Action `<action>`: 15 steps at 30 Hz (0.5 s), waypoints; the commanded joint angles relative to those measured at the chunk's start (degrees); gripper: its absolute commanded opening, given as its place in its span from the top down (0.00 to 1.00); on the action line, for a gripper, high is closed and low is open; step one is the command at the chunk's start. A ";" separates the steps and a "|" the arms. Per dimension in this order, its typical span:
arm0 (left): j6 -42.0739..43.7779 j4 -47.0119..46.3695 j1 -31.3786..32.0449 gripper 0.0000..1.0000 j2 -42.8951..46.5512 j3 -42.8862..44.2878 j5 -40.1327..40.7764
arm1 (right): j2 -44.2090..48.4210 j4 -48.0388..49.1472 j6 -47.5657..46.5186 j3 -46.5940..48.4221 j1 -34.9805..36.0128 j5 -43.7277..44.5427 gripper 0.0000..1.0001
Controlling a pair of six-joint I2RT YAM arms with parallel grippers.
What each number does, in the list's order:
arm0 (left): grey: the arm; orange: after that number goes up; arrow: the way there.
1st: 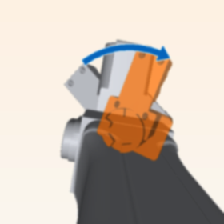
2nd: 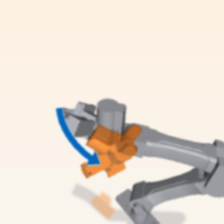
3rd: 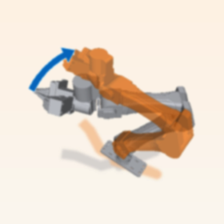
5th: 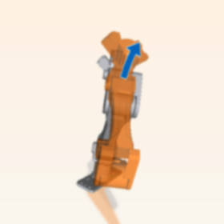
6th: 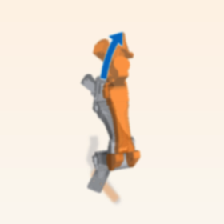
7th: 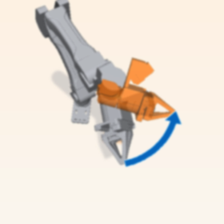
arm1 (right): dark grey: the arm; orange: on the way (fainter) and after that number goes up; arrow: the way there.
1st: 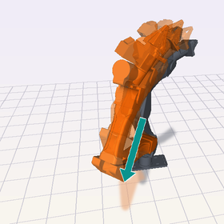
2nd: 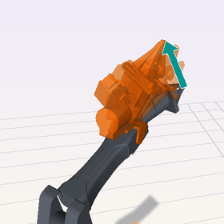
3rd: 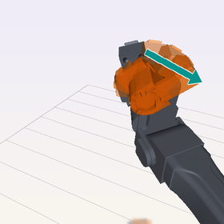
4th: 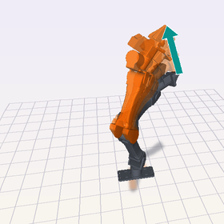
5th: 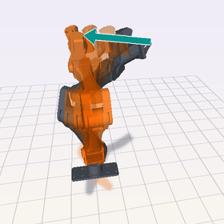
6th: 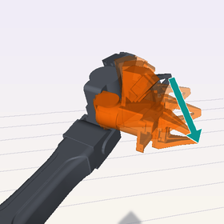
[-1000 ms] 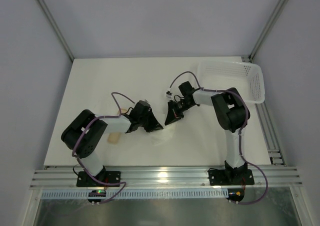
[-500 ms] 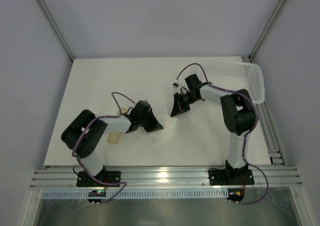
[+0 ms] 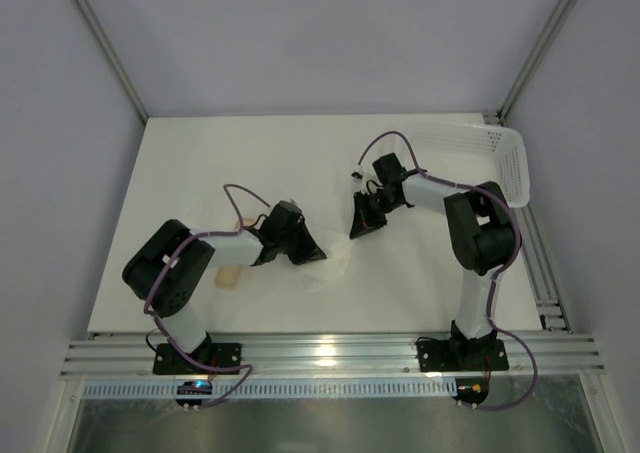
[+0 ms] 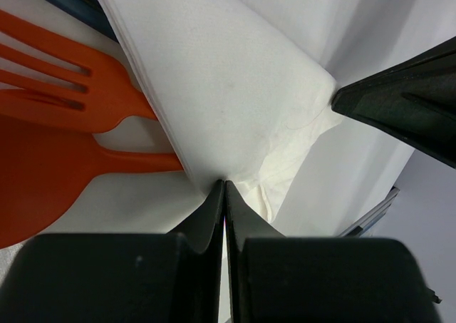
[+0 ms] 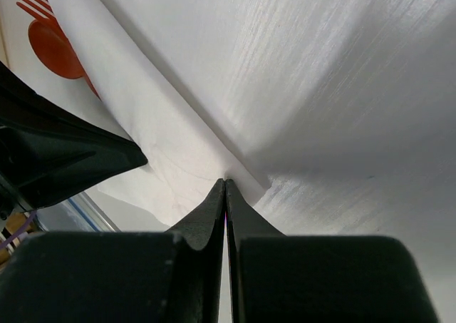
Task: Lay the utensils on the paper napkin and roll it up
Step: Roll the napkin at the center of the board.
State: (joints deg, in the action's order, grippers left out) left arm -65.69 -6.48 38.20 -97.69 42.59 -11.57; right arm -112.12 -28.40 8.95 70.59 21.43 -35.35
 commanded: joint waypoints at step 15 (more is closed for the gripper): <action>1.62 5.60 0.13 1.00 0.66 -0.40 2.26 | 3.30 -0.78 -0.08 3.94 -0.34 0.12 0.96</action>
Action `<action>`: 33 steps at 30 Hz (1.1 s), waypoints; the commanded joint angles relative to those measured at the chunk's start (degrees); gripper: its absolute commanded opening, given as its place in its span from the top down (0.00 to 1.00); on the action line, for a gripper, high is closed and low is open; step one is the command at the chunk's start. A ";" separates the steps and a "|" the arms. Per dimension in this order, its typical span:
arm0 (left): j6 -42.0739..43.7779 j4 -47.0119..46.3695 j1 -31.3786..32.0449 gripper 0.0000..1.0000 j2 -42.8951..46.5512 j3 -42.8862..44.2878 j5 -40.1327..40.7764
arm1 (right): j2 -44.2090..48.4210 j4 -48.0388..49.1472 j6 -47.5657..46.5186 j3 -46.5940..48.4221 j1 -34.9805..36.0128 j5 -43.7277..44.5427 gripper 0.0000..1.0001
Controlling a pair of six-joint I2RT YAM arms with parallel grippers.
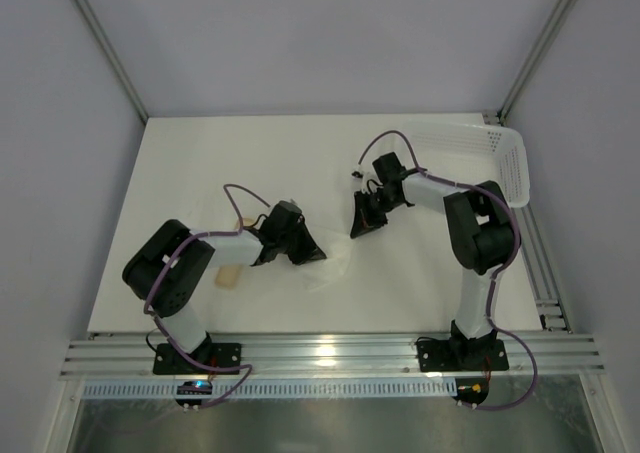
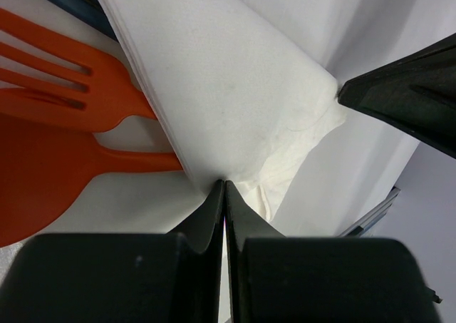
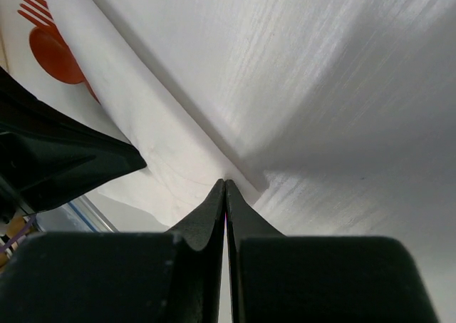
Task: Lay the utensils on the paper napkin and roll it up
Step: Roll the napkin at the center of the board.
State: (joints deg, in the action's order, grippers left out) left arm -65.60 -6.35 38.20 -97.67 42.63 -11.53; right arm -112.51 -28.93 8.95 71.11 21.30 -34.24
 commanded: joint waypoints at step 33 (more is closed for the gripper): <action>1.27 5.29 0.21 1.00 0.28 0.35 2.74 | -15.28 10.64 8.80 12.65 6.12 -19.55 0.96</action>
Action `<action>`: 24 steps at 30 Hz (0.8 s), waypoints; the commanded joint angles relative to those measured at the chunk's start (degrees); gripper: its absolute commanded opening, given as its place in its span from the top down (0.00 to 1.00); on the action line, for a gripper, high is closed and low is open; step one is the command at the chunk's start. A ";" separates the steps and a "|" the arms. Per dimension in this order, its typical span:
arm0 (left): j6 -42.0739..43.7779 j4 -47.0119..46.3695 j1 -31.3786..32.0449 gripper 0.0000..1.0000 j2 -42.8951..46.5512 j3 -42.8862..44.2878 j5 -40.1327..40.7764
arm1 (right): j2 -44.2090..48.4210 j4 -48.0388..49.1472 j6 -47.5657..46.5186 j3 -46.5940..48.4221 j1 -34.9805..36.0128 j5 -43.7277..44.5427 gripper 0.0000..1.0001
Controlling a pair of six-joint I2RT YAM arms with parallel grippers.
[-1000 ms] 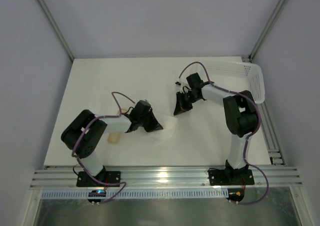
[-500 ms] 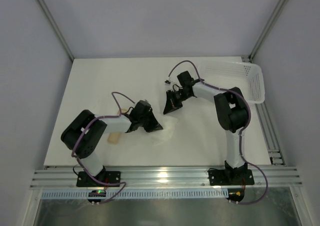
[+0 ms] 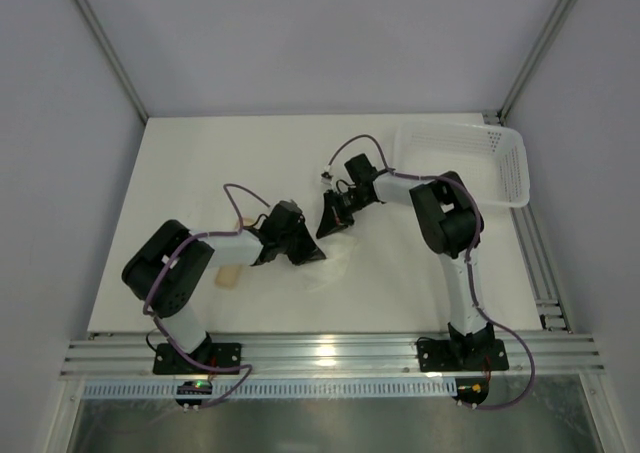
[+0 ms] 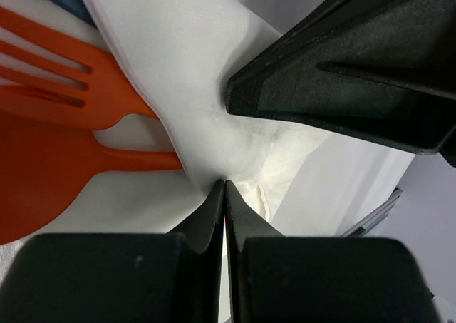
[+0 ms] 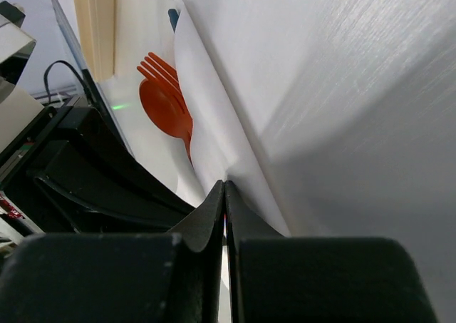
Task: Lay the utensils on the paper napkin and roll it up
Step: Roll the napkin at the center of the board.
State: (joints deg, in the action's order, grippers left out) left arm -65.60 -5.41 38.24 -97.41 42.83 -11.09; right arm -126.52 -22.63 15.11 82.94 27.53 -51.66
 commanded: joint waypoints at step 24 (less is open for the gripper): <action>0.74 4.53 0.87 1.00 0.81 -0.11 2.83 | 0.31 5.14 4.75 5.47 -0.46 -2.65 0.96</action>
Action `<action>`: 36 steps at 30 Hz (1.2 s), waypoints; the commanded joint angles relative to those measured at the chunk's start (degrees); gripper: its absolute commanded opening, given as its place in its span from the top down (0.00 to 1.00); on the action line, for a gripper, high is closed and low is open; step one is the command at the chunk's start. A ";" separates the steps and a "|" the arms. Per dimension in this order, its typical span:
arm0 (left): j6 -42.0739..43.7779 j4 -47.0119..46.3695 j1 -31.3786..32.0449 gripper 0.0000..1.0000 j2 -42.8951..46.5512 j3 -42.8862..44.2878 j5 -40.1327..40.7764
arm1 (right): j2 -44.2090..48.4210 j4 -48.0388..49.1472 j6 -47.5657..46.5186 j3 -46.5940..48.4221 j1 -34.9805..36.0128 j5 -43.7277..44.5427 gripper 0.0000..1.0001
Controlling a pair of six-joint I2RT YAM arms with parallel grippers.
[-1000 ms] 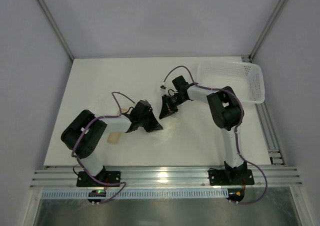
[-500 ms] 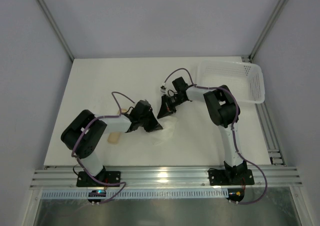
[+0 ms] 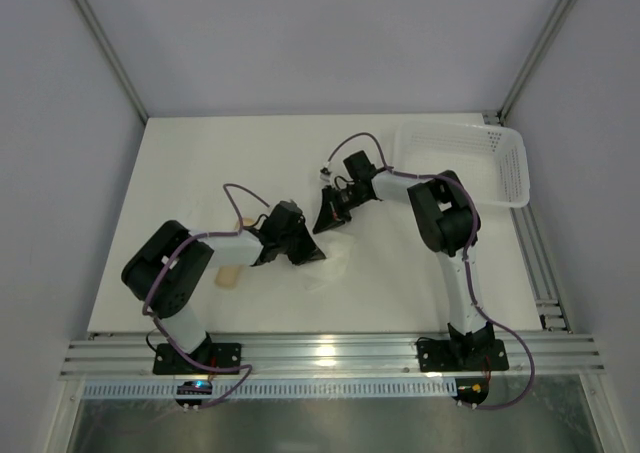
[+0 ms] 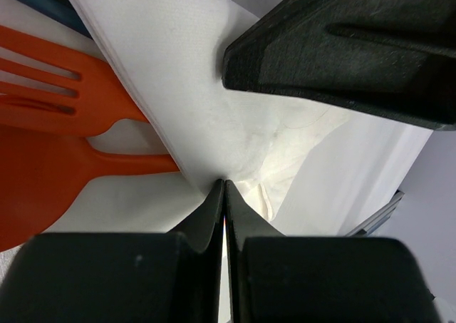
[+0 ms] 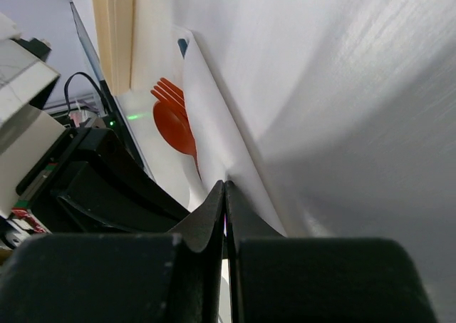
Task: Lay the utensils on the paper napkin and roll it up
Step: Roll the napkin at the center of the board.
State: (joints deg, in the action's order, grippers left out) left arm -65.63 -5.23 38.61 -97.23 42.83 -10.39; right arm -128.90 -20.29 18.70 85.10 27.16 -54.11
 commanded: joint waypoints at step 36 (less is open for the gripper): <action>0.32 4.80 1.03 1.00 0.55 0.85 2.66 | -7.50 -0.88 3.89 8.59 3.52 3.21 0.96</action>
State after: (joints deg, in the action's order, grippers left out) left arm -65.67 -4.27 39.27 -97.21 43.38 -9.39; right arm -134.54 -19.59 21.91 92.16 30.52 -55.64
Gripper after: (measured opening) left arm 0.002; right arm 0.037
